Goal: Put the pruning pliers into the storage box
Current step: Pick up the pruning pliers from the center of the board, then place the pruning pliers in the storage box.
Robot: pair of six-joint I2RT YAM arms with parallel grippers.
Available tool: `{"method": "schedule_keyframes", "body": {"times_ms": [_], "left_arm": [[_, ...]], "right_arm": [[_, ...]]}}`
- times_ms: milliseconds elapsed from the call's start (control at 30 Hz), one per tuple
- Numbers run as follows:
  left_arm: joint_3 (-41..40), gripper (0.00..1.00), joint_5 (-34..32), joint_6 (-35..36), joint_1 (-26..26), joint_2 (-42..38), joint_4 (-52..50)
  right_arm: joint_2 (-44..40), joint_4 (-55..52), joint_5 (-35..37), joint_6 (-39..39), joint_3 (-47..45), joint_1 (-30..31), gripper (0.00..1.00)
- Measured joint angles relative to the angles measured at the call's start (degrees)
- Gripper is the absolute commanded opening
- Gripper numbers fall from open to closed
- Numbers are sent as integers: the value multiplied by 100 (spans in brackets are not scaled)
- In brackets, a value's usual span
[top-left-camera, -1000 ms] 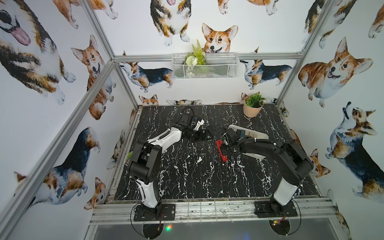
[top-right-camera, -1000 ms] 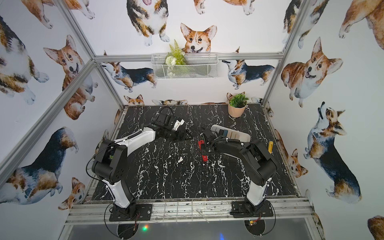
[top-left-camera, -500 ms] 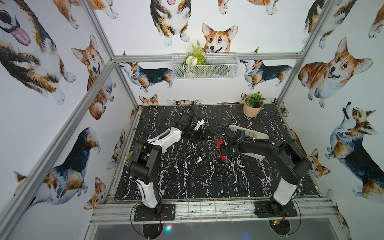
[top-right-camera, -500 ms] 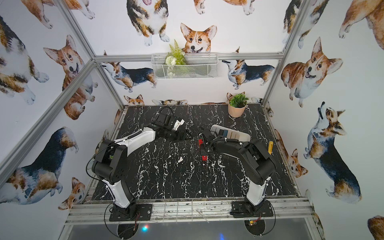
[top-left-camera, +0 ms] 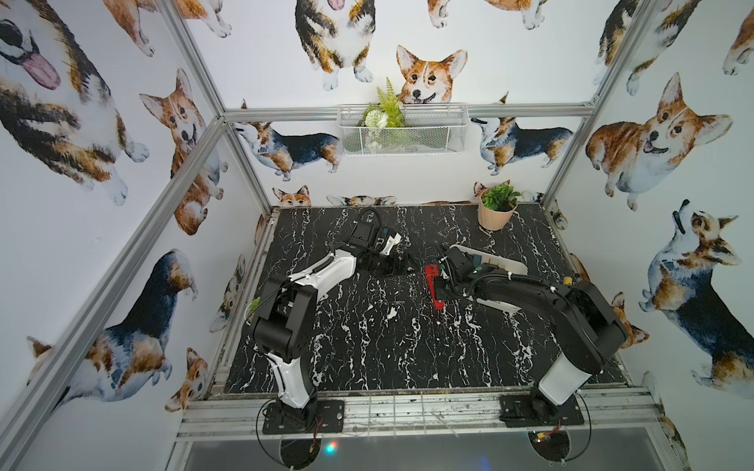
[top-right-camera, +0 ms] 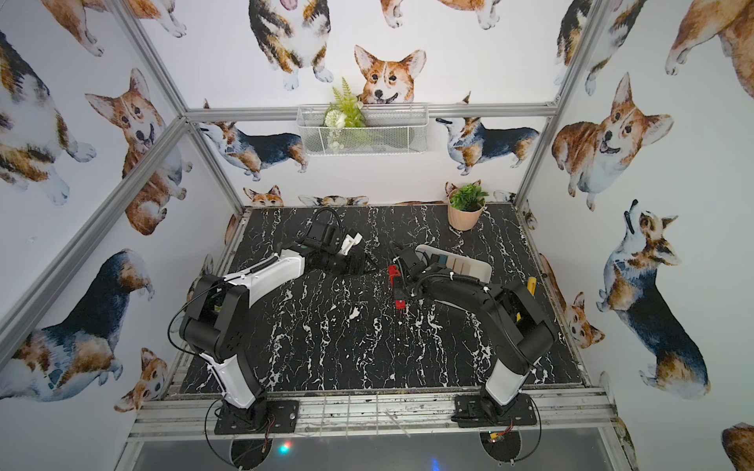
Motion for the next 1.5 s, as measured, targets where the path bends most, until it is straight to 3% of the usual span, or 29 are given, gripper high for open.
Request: {"method": "schedule_keyframes", "body": {"times_ms": [467,1500], "left_arm": [[-87,100,120,-15,-61,-179,232],[-153,100,105,-13,-70,-286,321]], "right_arm": [[-487,-555,391,-31,175,-129,0],[-2068,-1185,389,-330,-754,-1930,0]]}}
